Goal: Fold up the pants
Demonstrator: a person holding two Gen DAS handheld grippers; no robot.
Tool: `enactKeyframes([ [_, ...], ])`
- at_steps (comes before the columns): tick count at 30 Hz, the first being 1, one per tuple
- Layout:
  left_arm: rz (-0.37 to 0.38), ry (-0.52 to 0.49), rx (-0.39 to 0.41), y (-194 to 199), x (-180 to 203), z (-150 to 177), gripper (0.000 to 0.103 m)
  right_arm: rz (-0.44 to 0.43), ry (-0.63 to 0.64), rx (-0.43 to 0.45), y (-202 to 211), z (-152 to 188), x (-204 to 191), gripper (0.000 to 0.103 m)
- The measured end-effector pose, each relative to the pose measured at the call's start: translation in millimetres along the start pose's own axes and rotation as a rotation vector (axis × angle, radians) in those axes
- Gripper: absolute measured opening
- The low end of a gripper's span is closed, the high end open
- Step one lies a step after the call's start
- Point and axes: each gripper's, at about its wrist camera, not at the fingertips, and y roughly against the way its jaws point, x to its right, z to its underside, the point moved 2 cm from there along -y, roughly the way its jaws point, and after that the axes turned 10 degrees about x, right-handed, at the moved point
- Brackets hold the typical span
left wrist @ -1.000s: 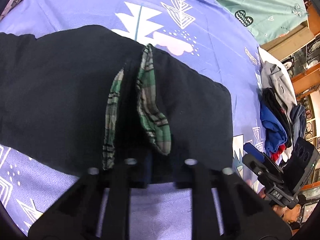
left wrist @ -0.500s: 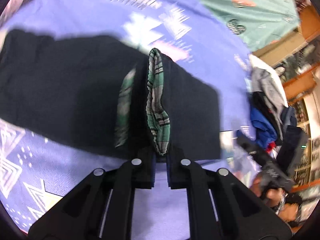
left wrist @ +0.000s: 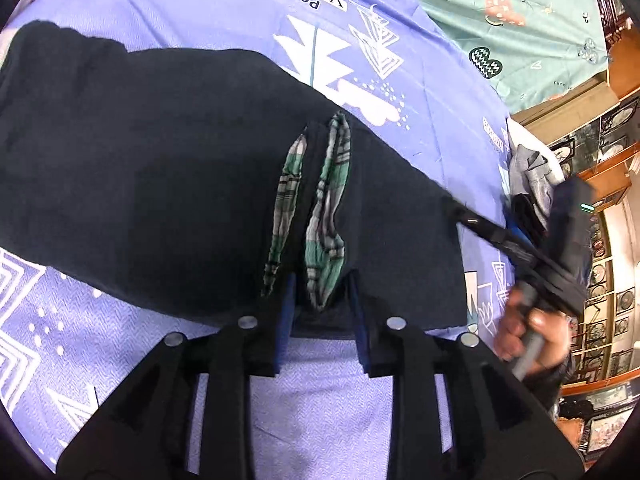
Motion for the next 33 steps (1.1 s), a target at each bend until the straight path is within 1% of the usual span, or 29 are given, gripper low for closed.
enactKeyframes([
  [1, 0.001, 0.004, -0.003, -1.4, -1.9, 0.1, 0.027, 0.000, -0.005, -0.002, -6.7, 0.9, 3.3, 0.000],
  [3, 0.010, 0.019, -0.007, -1.9, -5.7, 0.9, 0.027, 0.000, 0.000, 0.009, -3.1, 1.7, 1.6, 0.000],
  [4, 0.013, 0.024, -0.005, 0.2, -5.4, 0.9, 0.027, -0.014, -0.012, 0.014, 3.4, 2.3, 0.3, 0.004],
  [5, 0.010, 0.019, -0.002, 2.1, -4.3, 0.5, 0.027, -0.041, -0.028, 0.017, 9.2, 3.6, -0.3, 0.005],
  [6, 0.008, 0.013, 0.004, 4.7, -2.2, 0.2, 0.032, -0.092, -0.051, 0.022, 20.1, 6.4, -1.2, 0.005],
  [7, 0.009, 0.007, 0.013, 8.7, -1.2, 0.0, 0.037, -0.115, -0.056, 0.029, 27.4, 8.7, -2.7, 0.005],
  [8, -0.004, -0.004, 0.038, 15.0, 2.4, -0.6, 0.054, -0.126, -0.049, 0.040, 36.6, 12.3, -4.7, 0.006],
  [9, -0.022, -0.015, 0.066, 20.4, 4.6, -1.6, 0.063, -0.130, -0.036, 0.050, 45.4, 16.7, -7.0, 0.006],
  [10, -0.039, -0.037, 0.103, 26.9, 9.6, -2.9, 0.063, -0.146, -0.022, 0.050, 53.8, 23.7, -10.2, 0.006],
  [11, -0.035, -0.053, 0.112, 30.1, 11.7, -3.9, 0.064, -0.162, -0.017, 0.039, 59.1, 30.5, -12.3, 0.006],
  [13, -0.019, -0.081, 0.113, 30.1, 18.2, -4.4, 0.066, -0.159, 0.012, 0.001, 60.2, 47.6, -18.4, 0.006],
  [14, -0.038, -0.092, 0.105, 25.1, 19.3, -4.3, 0.066, -0.144, 0.028, -0.015, 57.5, 53.9, -20.3, 0.006],
  [15, -0.068, -0.097, 0.097, 19.9, 17.6, -3.8, 0.066, -0.118, 0.056, -0.033, 53.8, 61.9, -22.2, 0.006],
  [16, -0.126, -0.109, 0.090, 10.4, 14.3, -2.3, 0.066, -0.084, 0.087, -0.047, 48.0, 71.1, -23.3, 0.005],
  [18, -0.240, -0.131, 0.068, -5.0, 4.6, 2.5, 0.065, -0.085, 0.084, -0.032, 47.8, 73.3, -22.1, 0.005],
  [19, -0.243, -0.133, 0.070, -7.7, 2.7, 4.7, 0.065, -0.084, 0.071, -0.031, 51.5, 72.4, -21.4, 0.006],
  [20, -0.249, -0.151, 0.093, -5.9, 4.0, 6.5, 0.066, -0.084, 0.065, -0.019, 57.0, 71.2, -21.6, 0.009],
  [21, -0.259, -0.169, 0.096, -5.3, 5.4, 8.3, 0.066, -0.093, 0.067, -0.001, 62.9, 70.4, -23.5, 0.010],
  [22, -0.265, -0.181, 0.098, -5.0, 6.8, 9.2, 0.067, -0.126, 0.074, 0.018, 70.6, 71.3, -27.3, 0.013],
  [23, -0.266, -0.181, 0.097, -5.2, 5.5, 9.1, 0.067, -0.142, 0.073, 0.015, 72.1, 72.5, -27.5, 0.018],
  [24, -0.262, -0.177, 0.096, -5.2, 4.3, 8.4, 0.068, -0.133, 0.069, -0.024, 66.3, 78.1, -27.0, 0.019],
  [25, -0.258, -0.173, 0.090, -5.4, 3.6, 7.7, 0.068, -0.104, 0.070, -0.057, 57.4, 81.9, -26.1, 0.019],
  [27, -0.252, -0.164, 0.082, -3.8, 2.7, 5.0, 0.068, -0.090, 0.086, -0.043, 55.5, 83.8, -28.7, 0.019],
  [28, -0.241, -0.161, 0.077, 0.2, 2.2, 3.2, 0.068, -0.091, 0.081, -0.041, 58.7, 81.8, -30.2, 0.026],
  [29, -0.237, -0.160, 0.075, 3.5, 1.9, 1.9, 0.068, -0.118, 0.059, -0.031, 63.6, 78.9, -31.1, 0.036],
  [30, -0.231, -0.159, 0.087, 10.1, 0.8, 0.4, 0.069, -0.137, 0.045, -0.019, 67.1, 76.6, -31.6, 0.040],
  [31, -0.229, -0.157, 0.128, 24.0, -3.9, -3.2, 0.070, -0.144, 0.037, 0.012, 75.6, 73.6, -32.3, 0.043],
  [33, -0.254, -0.143, 0.202, 48.8, -16.4, -8.2, 0.083, -0.135, 0.052, 0.049, 85.6, 71.0, -34.5, 0.044],
])
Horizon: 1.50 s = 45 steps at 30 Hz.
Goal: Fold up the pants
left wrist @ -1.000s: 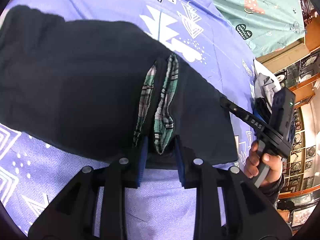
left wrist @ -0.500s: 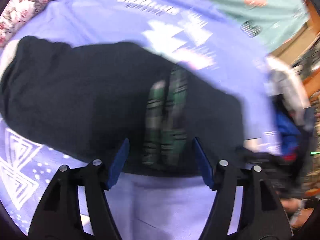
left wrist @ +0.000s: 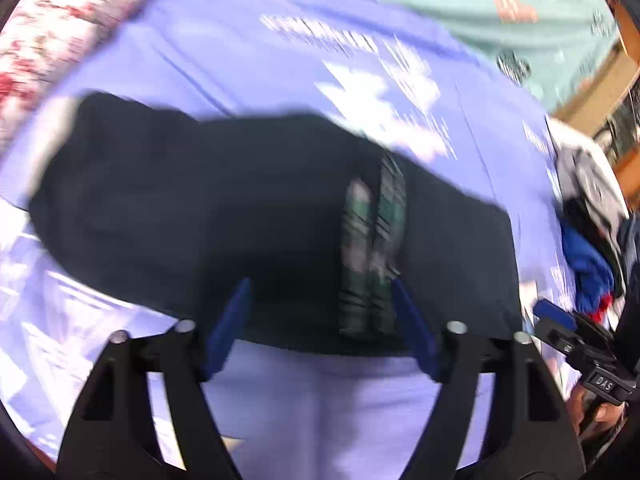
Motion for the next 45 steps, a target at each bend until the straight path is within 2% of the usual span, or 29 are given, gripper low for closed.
enactKeyframes([
  [3, -0.015, 0.092, 0.065, 25.9, -41.5, -7.5, 0.085, 0.003, -0.013, 0.025, 8.8, -2.6, 0.9, 0.045],
  [6, -0.004, 0.242, 0.085, 41.4, -86.6, -8.0, 0.085, 0.005, -0.038, 0.021, 8.4, -1.1, 1.8, 0.046],
  [8, -0.017, 0.285, 0.096, 45.9, -110.0, -4.8, 0.085, 0.010, -0.040, 0.014, 6.0, 0.1, -0.7, 0.046],
  [11, -0.024, 0.317, 0.077, 42.6, -131.0, -1.2, 0.085, 0.010, -0.038, 0.008, 2.9, -0.4, -6.4, 0.046],
  [16, 0.014, 0.454, 0.034, 26.4, -170.0, 4.2, 0.081, -0.028, -0.043, 0.004, 2.4, -2.2, -18.5, 0.046],
  [18, 0.011, 0.465, 0.016, 15.5, -178.3, 3.1, 0.063, -0.032, -0.045, 0.002, 1.7, -2.4, -21.0, 0.046],
  [21, 0.036, 0.486, 0.018, 5.7, -190.5, -3.1, 0.059, -0.031, -0.048, -0.003, -0.5, -3.3, -22.2, 0.046],
  [28, 0.086, 0.517, -0.004, -19.5, -202.2, -27.1, 0.058, -0.053, -0.058, -0.034, -13.0, -8.1, -24.6, 0.046],
  [29, 0.071, 0.506, -0.013, -21.5, -201.2, -29.9, 0.051, -0.058, -0.057, -0.032, -13.5, -9.0, -25.7, 0.046],
  [30, 0.039, 0.483, -0.020, -23.4, -199.6, -31.5, 0.034, -0.062, -0.054, -0.031, -14.1, -9.9, -26.8, 0.046],
  [33, 0.016, 0.422, -0.008, -20.1, -191.5, -34.1, 0.022, -0.073, -0.051, -0.024, -13.0, -12.0, -28.5, 0.046],
  [36, -0.044, 0.300, 0.047, 4.7, -163.4, -42.1, 0.020, -0.075, -0.052, -0.006, -5.8, -12.1, -24.3, 0.046],
  [38, -0.043, 0.207, 0.087, 24.1, -136.3, -49.8, 0.019, -0.074, -0.061, 0.003, -0.8, -10.7, -18.6, 0.046],
  [40, -0.026, 0.129, 0.113, 39.4, -108.9, -57.5, 0.019, -0.067, -0.068, 0.019, 7.1, -9.3, -11.4, 0.046],
  [41, -0.004, 0.066, 0.125, 48.1, -87.7, -61.6, 0.019, -0.069, -0.074, 0.027, 10.7, -8.7, -7.7, 0.046],
  [45, 0.083, -0.081, 0.132, 66.9, -19.0, -66.1, 0.019, -0.065, -0.112, 0.051, 24.2, -3.4, 8.7, 0.046],
])
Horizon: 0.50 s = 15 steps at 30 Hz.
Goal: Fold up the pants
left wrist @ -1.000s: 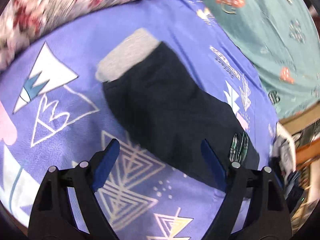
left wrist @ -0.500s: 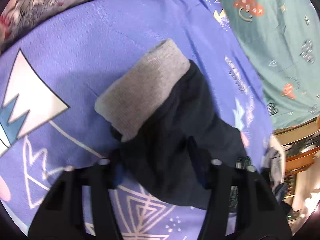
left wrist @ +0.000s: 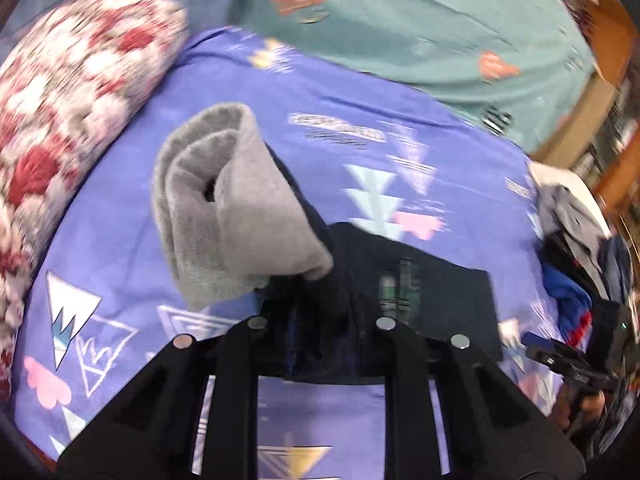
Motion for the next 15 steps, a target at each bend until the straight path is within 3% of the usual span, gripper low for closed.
enactKeyframes([
  [5, 0.068, -0.191, -0.031, -17.3, 80.1, 14.2, 0.017, 0.006, -0.053, 0.023, 22.0, 6.6, 23.5, 0.046],
  [11, 0.159, -0.225, -0.203, -73.4, 133.3, 56.9, 0.018, 0.003, -0.101, 0.025, 36.7, 16.4, 42.4, 0.046],
  [15, 0.117, -0.285, -0.246, -94.2, 143.2, 85.8, 0.025, -0.041, -0.154, 0.025, 41.6, 17.4, 48.3, 0.047],
])
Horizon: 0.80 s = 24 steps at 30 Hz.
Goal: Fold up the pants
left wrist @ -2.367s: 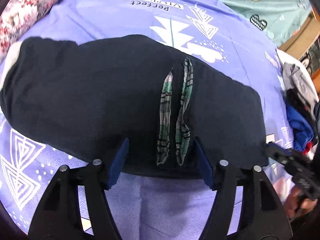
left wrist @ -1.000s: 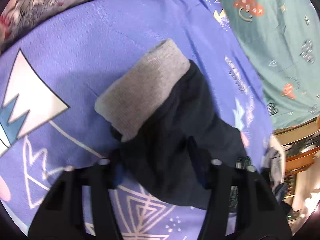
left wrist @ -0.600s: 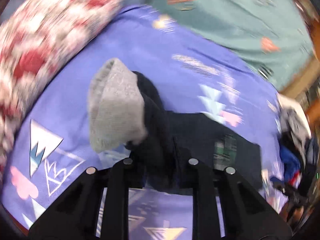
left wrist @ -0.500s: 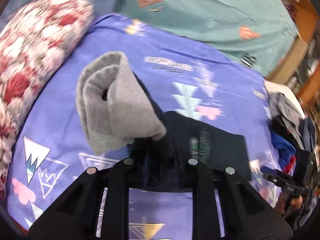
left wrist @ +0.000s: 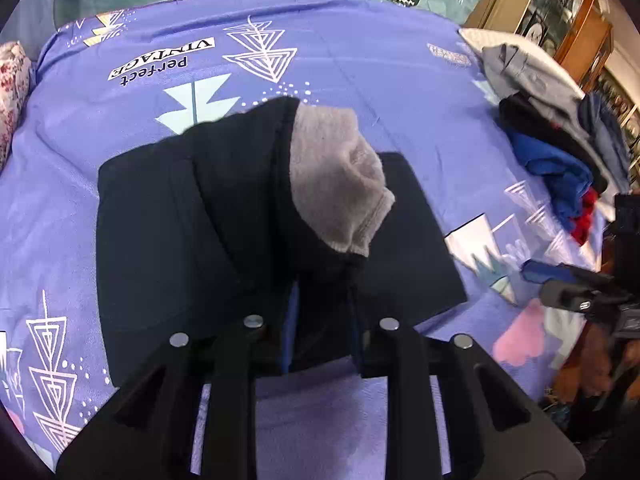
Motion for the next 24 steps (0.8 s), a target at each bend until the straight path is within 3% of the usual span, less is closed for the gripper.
enactKeyframes([
  [1, 0.002, -0.005, 0.005, 0.8, 2.2, 1.4, 0.028, -0.006, -0.002, 0.001, 0.1, -0.1, -0.6, 0.051],
  [2, 0.022, -0.005, 0.009, 4.1, 5.0, 3.4, 0.044, -0.002, 0.002, 0.003, -0.1, -0.4, -1.5, 0.054],
  [3, 0.068, 0.012, 0.011, 9.6, 6.0, 3.4, 0.071, 0.003, 0.006, 0.005, -0.3, -1.2, -1.8, 0.055],
  [5, 0.109, 0.046, 0.042, 23.5, 8.3, 3.3, 0.088, 0.005, 0.017, -0.007, -6.9, -3.2, -7.0, 0.055],
  [6, 0.107, 0.042, 0.065, 32.2, 7.4, 3.5, 0.091, 0.004, 0.022, -0.012, -10.8, -5.0, -10.2, 0.055],
  [9, 0.083, 0.001, 0.125, 52.3, 3.6, 0.1, 0.091, 0.019, 0.049, -0.030, -26.2, -14.0, -22.8, 0.059],
  [12, 0.046, 0.060, 0.160, 67.1, -21.3, -2.9, 0.091, 0.006, 0.057, -0.041, -44.1, -25.2, -40.0, 0.068],
  [15, -0.084, 0.124, 0.197, 71.2, -53.9, -5.6, 0.091, -0.026, 0.037, -0.030, -60.6, -38.3, -54.8, 0.072],
  [16, -0.152, 0.150, 0.184, 65.9, -69.0, -4.0, 0.091, -0.031, 0.030, -0.035, -68.7, -43.1, -60.0, 0.072],
  [18, -0.208, 0.229, 0.139, 52.0, -91.5, 2.1, 0.091, -0.050, 0.013, -0.049, -83.4, -49.5, -66.7, 0.072],
  [22, -0.181, 0.346, 0.038, 20.7, -113.2, 19.3, 0.089, 0.022, -0.029, -0.123, -126.2, -52.6, -66.9, 0.072],
  [24, -0.164, 0.376, 0.035, 15.3, -115.5, 24.9, 0.090, 0.072, -0.039, -0.141, -141.0, -50.5, -65.6, 0.072],
])
